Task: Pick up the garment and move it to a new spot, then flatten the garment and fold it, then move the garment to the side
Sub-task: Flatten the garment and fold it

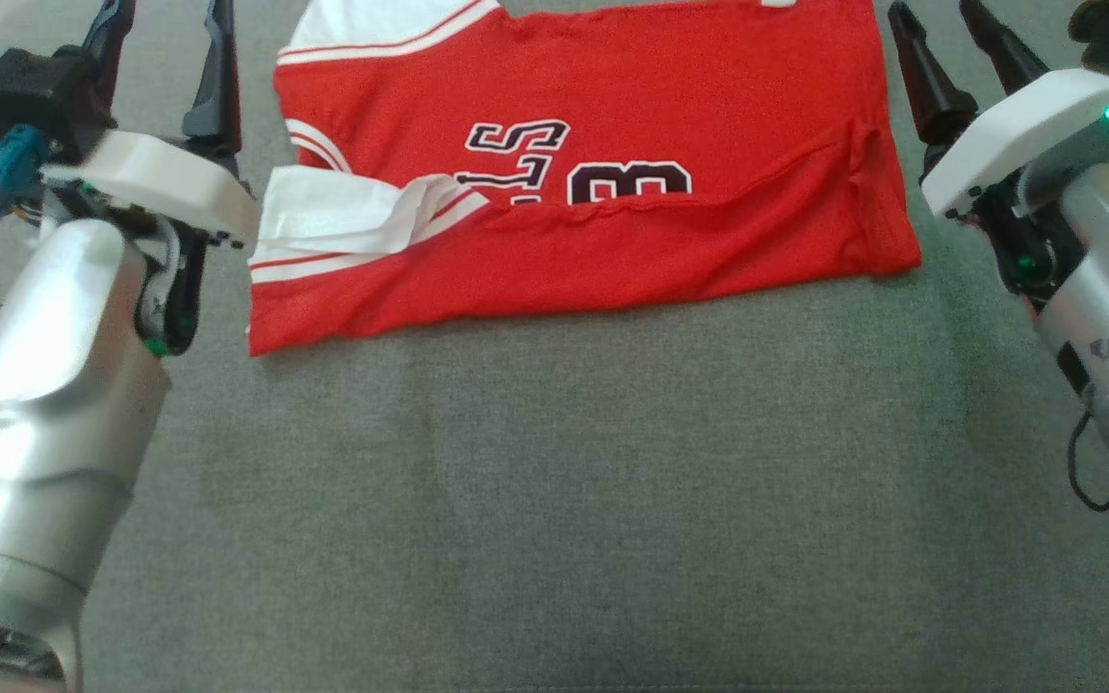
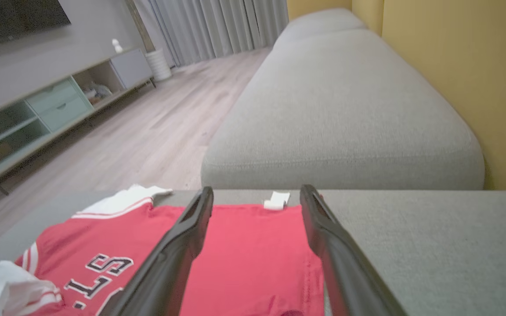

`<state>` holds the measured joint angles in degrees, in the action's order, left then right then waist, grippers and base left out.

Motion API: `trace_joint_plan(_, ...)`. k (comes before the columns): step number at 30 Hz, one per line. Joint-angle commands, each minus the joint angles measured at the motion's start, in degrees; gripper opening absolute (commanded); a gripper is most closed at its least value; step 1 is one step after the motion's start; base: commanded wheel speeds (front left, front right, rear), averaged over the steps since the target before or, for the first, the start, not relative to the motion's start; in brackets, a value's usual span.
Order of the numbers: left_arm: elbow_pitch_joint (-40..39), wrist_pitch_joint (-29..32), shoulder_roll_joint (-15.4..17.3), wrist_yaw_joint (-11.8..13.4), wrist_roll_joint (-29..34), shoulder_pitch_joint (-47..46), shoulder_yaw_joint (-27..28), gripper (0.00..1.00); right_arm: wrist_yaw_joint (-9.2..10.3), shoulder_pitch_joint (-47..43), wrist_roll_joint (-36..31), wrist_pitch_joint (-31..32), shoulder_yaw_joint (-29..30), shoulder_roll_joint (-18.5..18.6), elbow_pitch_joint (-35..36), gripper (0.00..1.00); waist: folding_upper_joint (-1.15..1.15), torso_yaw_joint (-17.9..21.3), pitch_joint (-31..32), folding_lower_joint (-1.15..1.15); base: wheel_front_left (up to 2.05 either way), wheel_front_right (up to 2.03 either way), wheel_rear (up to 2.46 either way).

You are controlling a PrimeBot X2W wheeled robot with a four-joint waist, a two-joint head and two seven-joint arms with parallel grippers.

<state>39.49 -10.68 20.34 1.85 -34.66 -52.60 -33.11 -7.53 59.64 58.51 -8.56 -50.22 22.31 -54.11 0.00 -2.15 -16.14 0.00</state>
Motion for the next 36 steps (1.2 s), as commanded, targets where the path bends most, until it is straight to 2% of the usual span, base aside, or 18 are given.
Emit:
trace_joint_plan(1,-1.0,-0.7,2.0,0.3,0.2,-2.2,2.4,1.0,0.04,0.4,0.2,-1.3,0.3,-0.3,1.0,1.0,0.0,-0.3,0.6,0.0,0.0,0.0,0.0)
trace_joint_plan(2,-1.7,-3.0,1.4,0.9,0.5,-1.5,3.3,1.0,0.04,-0.1,-0.9,-4.5,1.1,-1.0,0.6,1.0,0.0,-0.6,1.6,0.0,0.0,0.0,0.0)
trace_joint_plan(3,-2.5,-3.6,1.1,1.0,0.7,-0.7,3.7,1.0,0.04,-0.2,-1.8,-5.5,1.8,-1.3,0.5,1.0,0.0,-0.7,2.2,0.0,0.0,0.0,0.0)
trace_joint_plan(5,-4.6,-4.2,0.6,3.1,1.4,1.6,5.3,1.0,0.04,-1.1,-3.7,-6.3,4.4,-1.9,1.1,1.0,0.0,-1.0,3.4,0.0,0.0,0.0,0.0)
trace_joint_plan(7,-8.7,-4.3,0.1,5.2,3.3,4.6,7.0,1.0,0.04,-2.5,-7.7,-6.4,10.2,-2.0,4.5,1.0,0.0,-1.1,4.1,0.0,0.0,0.0,0.0)
trace_joint_plan(11,-18.1,-4.3,-1.1,7.7,7.8,12.9,10.4,1.0,0.04,-11.4,-19.3,-6.4,20.5,-3.9,11.1,1.0,0.0,-1.2,5.6,0.0,0.0,0.0,0.0)
trace_joint_plan(16,-25.3,-4.3,-3.3,8.5,10.6,24.1,14.5,1.0,0.04,-24.9,-31.4,-6.4,34.3,-10.9,20.8,1.0,0.0,-0.8,6.4,0.0,0.0,0.0,0.0)
trace_joint_plan(20,-28.9,-4.3,-5.1,8.6,13.4,31.5,17.8,1.0,0.04,-34.8,-39.0,-6.4,41.4,-16.5,28.4,1.0,0.0,-0.2,6.7,0.0,0.0,0.0,0.0)
trace_joint_plan(23,-29.4,-4.3,-6.7,8.4,14.8,36.3,19.9,1.0,0.04,-40.7,-41.7,-6.4,44.0,-18.6,32.3,1.0,0.0,0.4,7.1,0.0,0.0,0.0,0.0)
trace_joint_plan(27,-28.9,-4.3,-8.2,7.1,16.2,38.8,22.0,1.0,0.04,-45.1,-42.8,-6.4,44.6,-19.3,34.8,1.0,0.0,0.8,7.1,0.0,0.0,0.0,0.0)
trace_joint_plan(32,-26.8,-4.3,-8.7,5.2,18.0,38.1,23.3,1.0,0.04,-45.2,-41.2,-6.4,42.2,-19.4,36.6,1.0,0.0,1.8,6.1,0.0,0.0,0.0,0.0)
trace_joint_plan(36,-20.7,-4.1,-8.2,5.0,18.3,36.5,23.8,1.0,0.04,-44.0,-41.6,-6.4,41.4,-19.4,37.6,1.0,0.0,2.7,4.6,0.0,0.0,0.0,0.0)
